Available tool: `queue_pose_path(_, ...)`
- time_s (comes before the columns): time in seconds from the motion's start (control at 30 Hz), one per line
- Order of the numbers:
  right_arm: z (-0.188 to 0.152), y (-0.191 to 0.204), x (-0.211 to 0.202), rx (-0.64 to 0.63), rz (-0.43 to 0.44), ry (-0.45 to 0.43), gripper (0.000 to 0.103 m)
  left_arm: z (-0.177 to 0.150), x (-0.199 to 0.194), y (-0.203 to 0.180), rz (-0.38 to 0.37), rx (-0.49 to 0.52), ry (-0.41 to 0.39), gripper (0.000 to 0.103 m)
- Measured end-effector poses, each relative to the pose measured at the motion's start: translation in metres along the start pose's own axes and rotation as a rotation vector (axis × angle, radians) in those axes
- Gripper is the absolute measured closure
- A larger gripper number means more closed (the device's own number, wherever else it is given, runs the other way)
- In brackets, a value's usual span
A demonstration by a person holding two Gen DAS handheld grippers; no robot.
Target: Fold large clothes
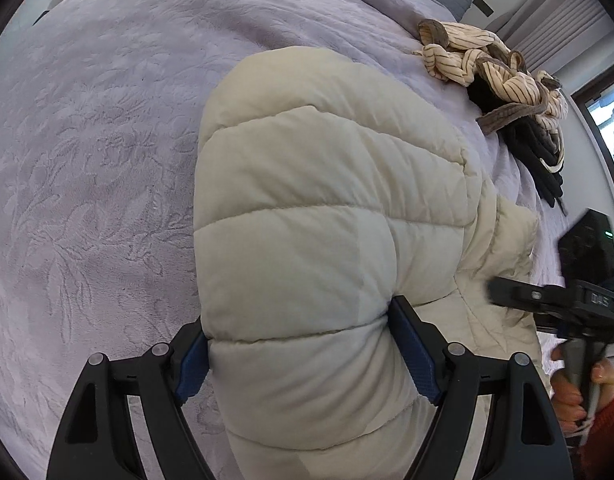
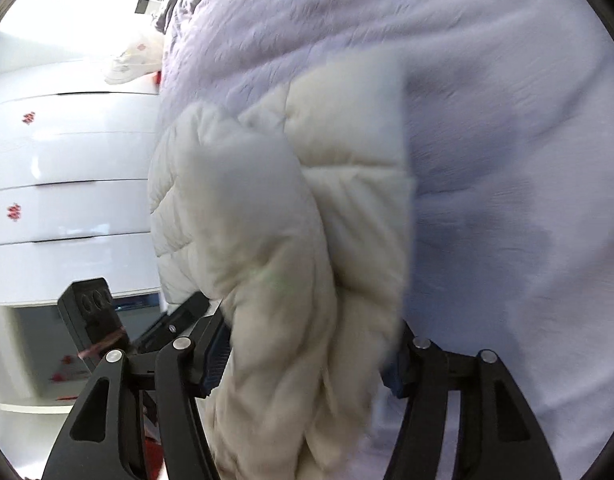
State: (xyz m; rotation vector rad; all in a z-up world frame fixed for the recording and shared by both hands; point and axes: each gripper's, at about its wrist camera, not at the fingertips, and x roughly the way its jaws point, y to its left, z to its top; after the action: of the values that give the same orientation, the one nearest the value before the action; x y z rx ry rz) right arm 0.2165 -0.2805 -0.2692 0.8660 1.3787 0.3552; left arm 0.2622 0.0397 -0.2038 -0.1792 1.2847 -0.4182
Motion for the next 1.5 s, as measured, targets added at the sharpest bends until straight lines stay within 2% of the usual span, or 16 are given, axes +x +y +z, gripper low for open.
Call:
queue_pose_path(0.1, -0.011, 0.005, -0.036, -0.024, -0.062, -0.080, 0.040, 0.001, 0.001, -0.003, 0.004, -0.001, -0.003, 0.022)
queue_pose_path(0.17, -0.022, 0.014, -0.062, -0.061, -0.061, -0.135, 0.061, 0.000, 0.001, -0.003, 0.005, -0.003, -0.004, 0.022)
queue_pose_path(0.27, -0.036, 0.052, -0.059, -0.111, -0.014, -0.162, 0.070, -0.001, 0.000, -0.003, 0.011, -0.002, -0.006, 0.022)
queue_pose_path(0.4, -0.073, 0.094, -0.034, -0.223, 0.020, -0.122, 0.071, -0.001, -0.002, -0.005, 0.023, -0.003, -0.006, 0.021)
queue_pose_path(0.47, -0.087, 0.102, -0.024, -0.291, -0.031, -0.078, 0.071, -0.002, -0.004, -0.005, 0.028, -0.008, -0.007, 0.021)
queue_pose_path(0.5, -0.094, 0.104, -0.012, -0.327, -0.086, -0.054, 0.071, -0.002, -0.008, -0.005, 0.030, -0.015, -0.011, 0.021)
queue_pose_path(0.63, -0.104, 0.078, 0.004, -0.338, -0.182, -0.012, 0.071, -0.007, -0.032, -0.003, 0.034, -0.018, -0.059, 0.022)
queue_pose_path(0.77, -0.107, 0.056, 0.010, -0.278, -0.167, -0.003, 0.073, -0.021, -0.065, -0.002, 0.007, -0.003, -0.112, 0.022)
queue_pose_path(0.9, -0.108, 0.041, 0.014, -0.270, -0.172, -0.005, 0.074, -0.047, -0.083, -0.007, -0.054, 0.014, -0.126, 0.022)
queue_pose_path(1.07, -0.101, 0.035, 0.033, -0.274, -0.192, -0.004, 0.074, -0.075, -0.068, -0.019, -0.057, 0.048, -0.095, 0.022)
queue_pose_path(1.33, -0.093, 0.013, 0.059, -0.243, -0.186, -0.002, 0.075, -0.091, -0.027, -0.015, 0.005, 0.052, -0.036, 0.022)
queue_pose_path(1.5, -0.084, 0.015, 0.046, -0.226, -0.198, -0.006, 0.074, -0.094, -0.024, -0.019, 0.023, 0.067, -0.040, 0.021)
